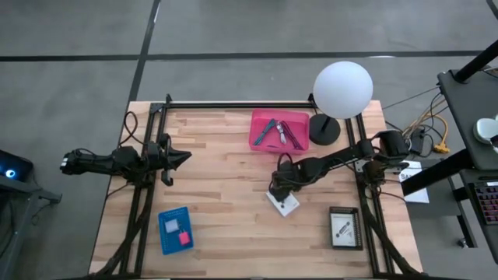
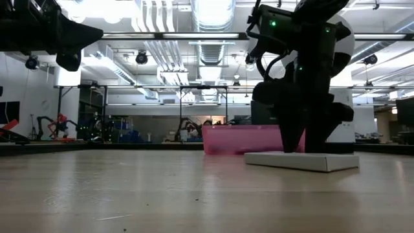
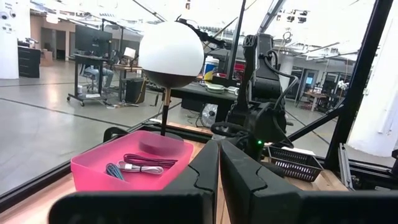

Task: Pick and place items into bin
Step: Put the card reader box into the black bin

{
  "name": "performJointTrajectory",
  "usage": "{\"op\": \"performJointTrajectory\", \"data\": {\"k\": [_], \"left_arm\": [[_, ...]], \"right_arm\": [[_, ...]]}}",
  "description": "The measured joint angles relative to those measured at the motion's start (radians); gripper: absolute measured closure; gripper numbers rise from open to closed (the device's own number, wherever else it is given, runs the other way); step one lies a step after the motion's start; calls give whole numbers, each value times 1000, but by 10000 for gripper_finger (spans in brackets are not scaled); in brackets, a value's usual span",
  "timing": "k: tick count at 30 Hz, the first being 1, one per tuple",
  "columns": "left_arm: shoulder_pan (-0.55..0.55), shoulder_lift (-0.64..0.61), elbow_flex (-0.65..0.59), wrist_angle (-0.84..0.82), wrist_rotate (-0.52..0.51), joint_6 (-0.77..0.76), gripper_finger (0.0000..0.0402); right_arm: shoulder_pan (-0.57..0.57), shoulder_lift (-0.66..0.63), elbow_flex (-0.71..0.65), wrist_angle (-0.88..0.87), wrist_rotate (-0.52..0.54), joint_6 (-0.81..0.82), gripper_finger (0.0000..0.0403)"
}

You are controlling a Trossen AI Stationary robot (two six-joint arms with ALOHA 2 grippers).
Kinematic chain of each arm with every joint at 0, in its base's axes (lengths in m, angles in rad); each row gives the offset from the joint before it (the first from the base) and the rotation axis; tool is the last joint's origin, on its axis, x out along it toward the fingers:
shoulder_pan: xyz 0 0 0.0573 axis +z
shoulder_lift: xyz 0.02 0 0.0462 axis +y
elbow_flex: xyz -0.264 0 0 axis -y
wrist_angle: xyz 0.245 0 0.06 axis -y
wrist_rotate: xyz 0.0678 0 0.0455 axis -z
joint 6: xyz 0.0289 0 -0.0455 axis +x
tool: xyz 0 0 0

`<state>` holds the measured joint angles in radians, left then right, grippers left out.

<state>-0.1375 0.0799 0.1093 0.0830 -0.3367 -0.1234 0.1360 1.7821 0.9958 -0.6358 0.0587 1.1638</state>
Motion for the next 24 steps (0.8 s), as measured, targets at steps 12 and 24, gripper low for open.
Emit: {"op": "performJointTrajectory", "data": {"k": [12,24], "left_arm": [[0,0,0,14,0,0,402],[0,0,0,13,0,0,402]], "right_arm": [[2,1,-1,23,-83,-5,298],[2,2,-3,13,-123,-42,393]]}}
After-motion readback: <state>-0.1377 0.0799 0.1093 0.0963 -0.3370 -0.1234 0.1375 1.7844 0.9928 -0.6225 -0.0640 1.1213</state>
